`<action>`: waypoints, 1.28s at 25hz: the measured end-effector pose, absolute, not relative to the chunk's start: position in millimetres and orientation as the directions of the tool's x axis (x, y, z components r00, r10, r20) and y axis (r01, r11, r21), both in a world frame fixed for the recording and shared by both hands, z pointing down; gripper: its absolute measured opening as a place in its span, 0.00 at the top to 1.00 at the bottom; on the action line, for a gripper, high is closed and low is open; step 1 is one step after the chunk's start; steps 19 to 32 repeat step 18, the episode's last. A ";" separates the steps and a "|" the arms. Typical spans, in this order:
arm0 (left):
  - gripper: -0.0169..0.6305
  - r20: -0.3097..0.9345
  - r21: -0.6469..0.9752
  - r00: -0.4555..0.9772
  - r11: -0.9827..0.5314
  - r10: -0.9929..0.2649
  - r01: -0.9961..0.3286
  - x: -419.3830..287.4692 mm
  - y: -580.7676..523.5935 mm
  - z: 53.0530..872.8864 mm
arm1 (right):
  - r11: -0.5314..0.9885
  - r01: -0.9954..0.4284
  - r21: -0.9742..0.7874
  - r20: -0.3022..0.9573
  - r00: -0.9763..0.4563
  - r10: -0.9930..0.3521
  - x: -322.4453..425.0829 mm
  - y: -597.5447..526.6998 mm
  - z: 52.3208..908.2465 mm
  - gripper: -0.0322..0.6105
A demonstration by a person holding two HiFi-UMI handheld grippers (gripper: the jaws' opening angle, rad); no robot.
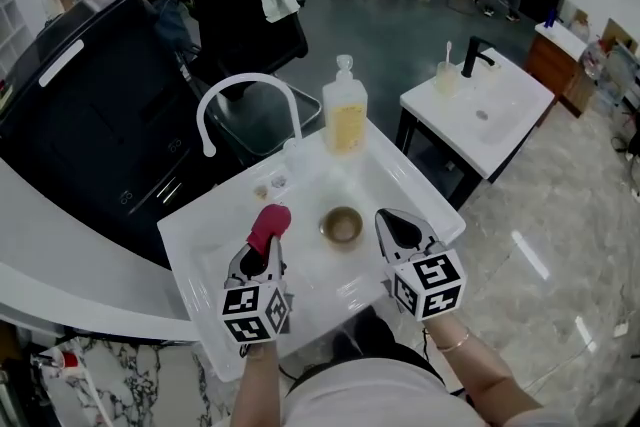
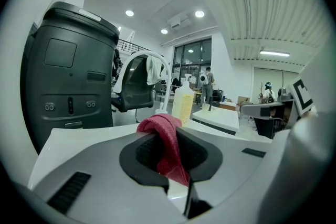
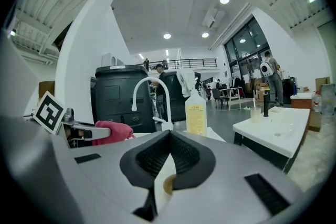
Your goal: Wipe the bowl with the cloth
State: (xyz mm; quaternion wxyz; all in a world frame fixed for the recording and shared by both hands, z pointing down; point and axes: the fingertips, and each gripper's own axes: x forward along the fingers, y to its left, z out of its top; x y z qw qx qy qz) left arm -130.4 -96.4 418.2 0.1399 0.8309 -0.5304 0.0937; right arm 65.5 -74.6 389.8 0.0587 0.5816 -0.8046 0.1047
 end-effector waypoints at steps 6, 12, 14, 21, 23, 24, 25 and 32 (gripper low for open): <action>0.88 0.291 0.128 0.419 -0.399 -0.860 -0.908 -133.7 -95.4 414.9 | 0.297 -0.948 -0.113 0.221 -0.316 -0.923 63.0 -74.3 391.9 0.94; 0.88 0.284 0.133 0.412 -0.390 -0.866 -0.911 -137.8 -98.5 415.0 | 0.296 -0.948 -0.116 0.225 -0.315 -0.922 62.2 -78.1 392.8 0.94; 0.88 0.282 0.134 0.411 -0.388 -0.867 -0.912 -138.8 -100.9 414.9 | 0.296 -0.948 -0.120 0.225 -0.316 -0.922 61.9 -80.6 392.9 0.94; 0.88 0.279 0.136 0.408 -0.385 -0.869 -0.913 -141.0 -104.9 414.1 | 0.299 -0.946 -0.125 0.226 -0.320 -0.920 60.1 -85.7 392.4 0.94; 0.88 0.279 0.136 0.408 -0.385 -0.869 -0.913 -141.0 -104.9 414.1 | 0.299 -0.946 -0.125 0.226 -0.320 -0.920 60.1 -85.7 392.4 0.94; 0.88 0.279 0.136 0.408 -0.385 -0.869 -0.913 -141.0 -104.9 414.1 | 0.299 -0.946 -0.125 0.226 -0.320 -0.920 60.1 -85.7 392.4 0.94; 0.88 0.279 0.136 0.408 -0.385 -0.869 -0.913 -141.0 -104.9 414.1 | 0.299 -0.946 -0.125 0.226 -0.320 -0.920 60.1 -85.7 392.4 0.94; 0.88 0.279 0.136 0.408 -0.385 -0.869 -0.913 -141.0 -104.9 414.1 | 0.299 -0.946 -0.125 0.226 -0.320 -0.920 60.1 -85.7 392.4 0.94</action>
